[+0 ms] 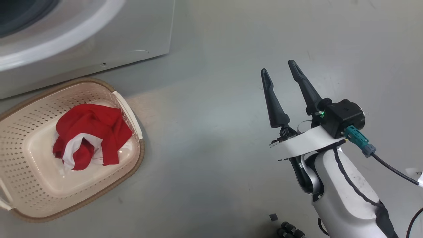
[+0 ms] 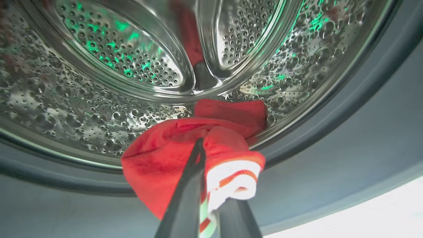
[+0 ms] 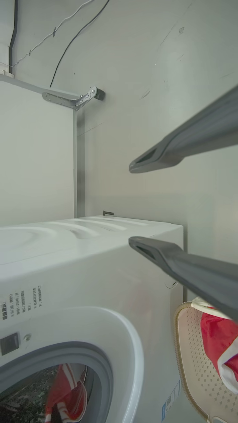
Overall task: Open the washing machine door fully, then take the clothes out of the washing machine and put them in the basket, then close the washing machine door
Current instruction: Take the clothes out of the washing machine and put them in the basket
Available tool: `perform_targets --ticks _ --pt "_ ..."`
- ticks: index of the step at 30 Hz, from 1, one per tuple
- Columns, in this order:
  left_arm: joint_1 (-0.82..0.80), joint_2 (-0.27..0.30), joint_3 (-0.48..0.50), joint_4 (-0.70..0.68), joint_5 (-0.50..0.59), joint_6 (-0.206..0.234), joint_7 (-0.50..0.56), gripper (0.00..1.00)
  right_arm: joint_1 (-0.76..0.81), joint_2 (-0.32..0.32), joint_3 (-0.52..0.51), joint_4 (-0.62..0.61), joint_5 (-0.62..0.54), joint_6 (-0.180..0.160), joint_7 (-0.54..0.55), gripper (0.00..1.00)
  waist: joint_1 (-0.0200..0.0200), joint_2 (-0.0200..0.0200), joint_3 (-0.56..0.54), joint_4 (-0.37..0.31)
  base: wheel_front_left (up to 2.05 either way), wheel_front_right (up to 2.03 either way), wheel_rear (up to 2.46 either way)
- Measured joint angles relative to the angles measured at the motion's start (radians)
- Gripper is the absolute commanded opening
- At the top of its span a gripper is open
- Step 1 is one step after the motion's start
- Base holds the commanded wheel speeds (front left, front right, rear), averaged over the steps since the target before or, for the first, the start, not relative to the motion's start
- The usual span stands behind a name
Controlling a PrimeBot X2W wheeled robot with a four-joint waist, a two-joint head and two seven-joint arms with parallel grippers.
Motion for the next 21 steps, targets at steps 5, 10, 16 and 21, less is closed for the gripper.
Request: perform_targets --ticks 5,10,16,21 --pt "0.078 -0.069 0.009 -0.041 -0.026 0.013 -0.094 0.0 0.011 -0.001 -0.016 0.026 -0.037 0.005 0.0 1.0 0.0 0.0 -0.046 0.038 0.0 0.0 0.0" --pt "0.169 -0.12 0.003 -0.083 -0.03 0.022 -0.176 0.0 0.031 -0.001 -0.036 0.051 -0.054 0.01 0.0 1.0 0.0 0.0 -0.097 0.077 0.0 0.0 0.0" --pt "0.276 -0.176 -0.007 -0.132 -0.048 0.025 -0.265 0.0 0.072 -0.004 -0.061 0.073 -0.063 0.014 0.0 1.0 0.0 0.0 -0.163 0.122 0.0 0.0 0.0" --pt "0.379 -0.214 -0.019 -0.168 -0.057 0.03 -0.326 0.0 0.116 -0.007 -0.081 0.094 -0.069 0.023 0.0 1.0 0.0 0.0 -0.234 0.162 0.0 0.0 0.0"
